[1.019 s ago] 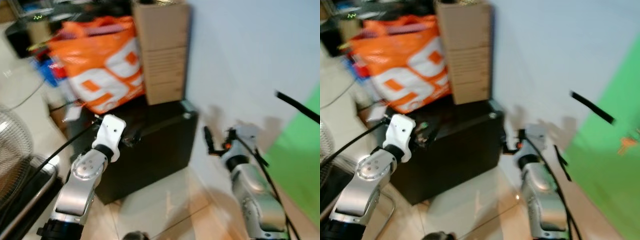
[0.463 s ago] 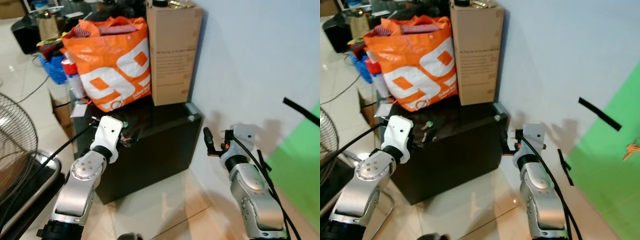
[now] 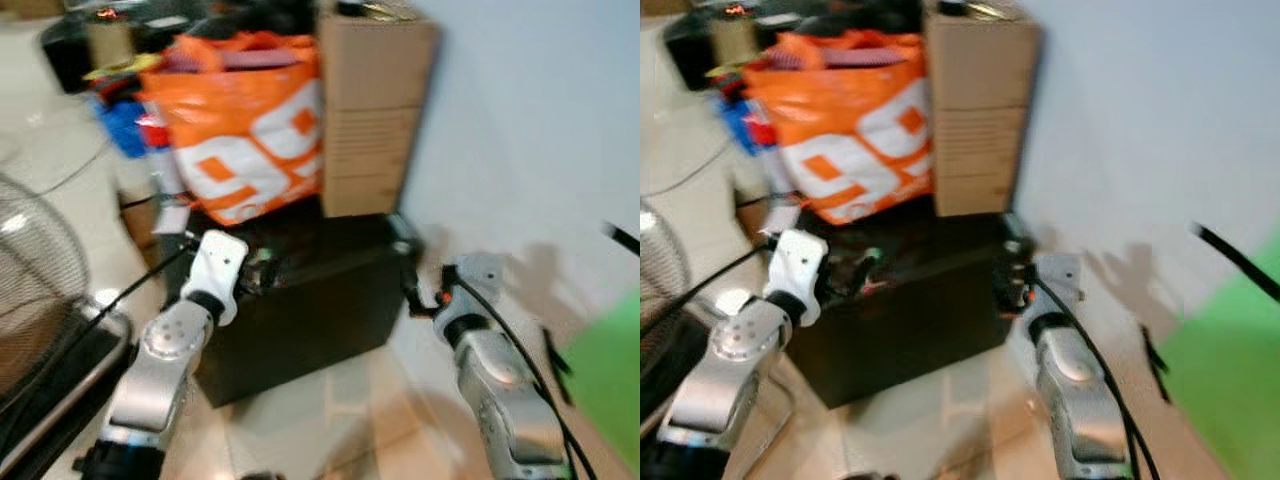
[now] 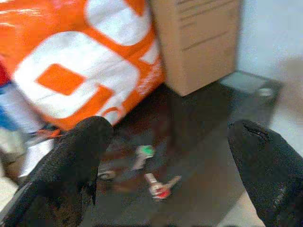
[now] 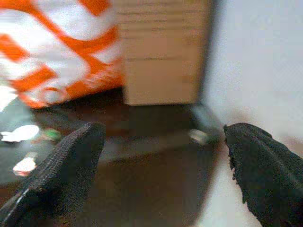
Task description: Hang keys on a hook
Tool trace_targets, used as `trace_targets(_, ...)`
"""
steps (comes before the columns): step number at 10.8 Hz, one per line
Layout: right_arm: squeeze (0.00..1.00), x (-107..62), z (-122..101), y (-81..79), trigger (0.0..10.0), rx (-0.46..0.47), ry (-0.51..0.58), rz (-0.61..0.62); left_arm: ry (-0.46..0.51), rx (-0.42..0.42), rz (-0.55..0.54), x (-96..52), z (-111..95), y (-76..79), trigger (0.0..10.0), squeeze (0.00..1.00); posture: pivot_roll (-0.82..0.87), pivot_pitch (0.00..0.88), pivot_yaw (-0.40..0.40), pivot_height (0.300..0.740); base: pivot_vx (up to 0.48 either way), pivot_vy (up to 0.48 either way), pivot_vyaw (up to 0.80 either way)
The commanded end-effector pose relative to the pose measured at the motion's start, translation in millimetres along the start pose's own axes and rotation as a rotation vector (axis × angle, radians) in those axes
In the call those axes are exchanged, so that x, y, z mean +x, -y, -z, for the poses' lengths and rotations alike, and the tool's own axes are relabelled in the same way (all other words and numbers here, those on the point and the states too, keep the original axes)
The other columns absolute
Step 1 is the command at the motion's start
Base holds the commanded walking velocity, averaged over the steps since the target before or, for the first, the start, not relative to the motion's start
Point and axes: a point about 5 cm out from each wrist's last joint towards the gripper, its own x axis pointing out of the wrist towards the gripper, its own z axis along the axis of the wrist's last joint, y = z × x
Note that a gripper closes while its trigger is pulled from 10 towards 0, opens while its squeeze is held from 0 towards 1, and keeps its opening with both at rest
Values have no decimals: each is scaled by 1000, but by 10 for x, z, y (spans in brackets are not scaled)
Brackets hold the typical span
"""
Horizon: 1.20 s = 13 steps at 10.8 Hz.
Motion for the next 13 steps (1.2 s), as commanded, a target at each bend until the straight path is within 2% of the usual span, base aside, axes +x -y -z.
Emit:
trace_targets(1,1000,-4,14,55,10000,0,-13,4,9,1,16,12,-39,35,10000,0,-36,0,5,740,349,0,800)
trace_targets(11,1000,41,18,87,10000,-32,-25,-50,13,5,9,4,-48,34,10000,0,-23,0,-18,740,348,0,795)
trace_targets(13,1000,42,24,109,10000,-71,-34,-83,14,7,15,9,-50,44,10000,0,-26,0,-17,740,339,0,800)
